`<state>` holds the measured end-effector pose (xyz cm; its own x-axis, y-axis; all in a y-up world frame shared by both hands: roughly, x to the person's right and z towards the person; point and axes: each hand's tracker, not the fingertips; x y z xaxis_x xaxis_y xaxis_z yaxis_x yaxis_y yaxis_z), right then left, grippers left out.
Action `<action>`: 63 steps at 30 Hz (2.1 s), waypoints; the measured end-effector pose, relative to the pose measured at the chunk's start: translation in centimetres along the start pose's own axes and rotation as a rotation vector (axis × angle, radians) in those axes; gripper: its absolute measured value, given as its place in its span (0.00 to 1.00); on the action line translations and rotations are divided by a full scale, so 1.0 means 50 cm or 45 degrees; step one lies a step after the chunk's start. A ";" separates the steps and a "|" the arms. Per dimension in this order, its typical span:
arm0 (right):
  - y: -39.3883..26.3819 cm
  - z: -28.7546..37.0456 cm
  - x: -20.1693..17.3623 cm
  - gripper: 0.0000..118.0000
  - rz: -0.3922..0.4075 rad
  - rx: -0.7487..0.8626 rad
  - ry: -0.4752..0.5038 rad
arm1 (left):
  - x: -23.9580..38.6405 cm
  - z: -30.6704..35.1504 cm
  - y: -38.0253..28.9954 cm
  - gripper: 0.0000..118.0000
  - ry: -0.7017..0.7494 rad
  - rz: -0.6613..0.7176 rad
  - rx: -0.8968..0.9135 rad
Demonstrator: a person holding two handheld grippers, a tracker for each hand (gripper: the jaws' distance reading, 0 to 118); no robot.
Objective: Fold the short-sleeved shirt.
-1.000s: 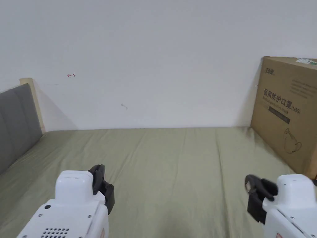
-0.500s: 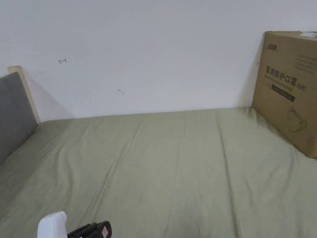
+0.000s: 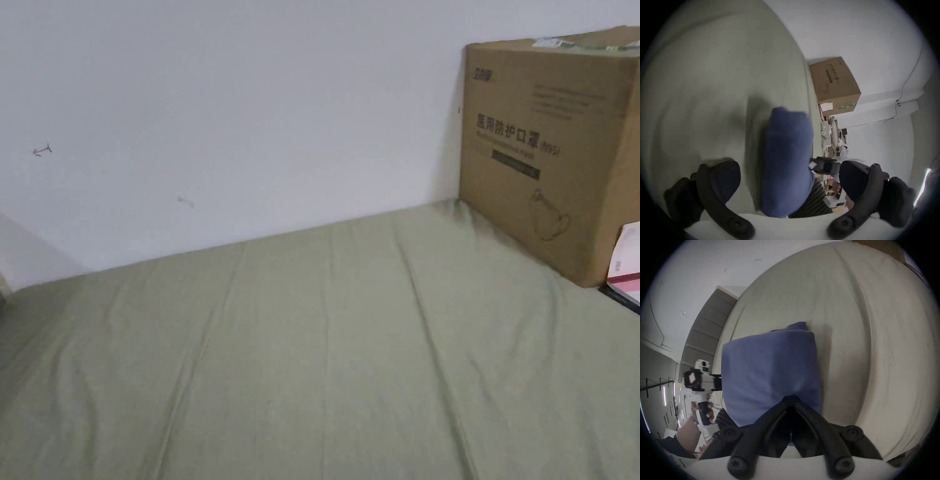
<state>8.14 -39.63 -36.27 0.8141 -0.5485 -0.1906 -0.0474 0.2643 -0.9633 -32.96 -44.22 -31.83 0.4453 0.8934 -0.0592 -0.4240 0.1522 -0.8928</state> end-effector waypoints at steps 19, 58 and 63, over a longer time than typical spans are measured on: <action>-0.016 -0.003 0.011 0.00 -0.137 0.047 0.044 | -0.036 -0.130 0.001 0.19 -0.055 0.018 -0.097; -0.007 0.213 -0.127 0.00 0.081 0.281 -0.071 | 0.044 0.610 0.276 0.87 1.629 -0.475 0.188; -0.005 0.217 -0.131 0.00 0.095 0.298 -0.080 | 0.119 0.621 0.226 0.89 1.314 -0.391 0.395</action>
<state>9.09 -27.48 -32.73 0.8482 -0.4720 -0.2403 0.0204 0.4826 -0.8756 -59.59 -24.06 -28.39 0.9444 0.0429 -0.3260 -0.2975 0.5336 -0.7917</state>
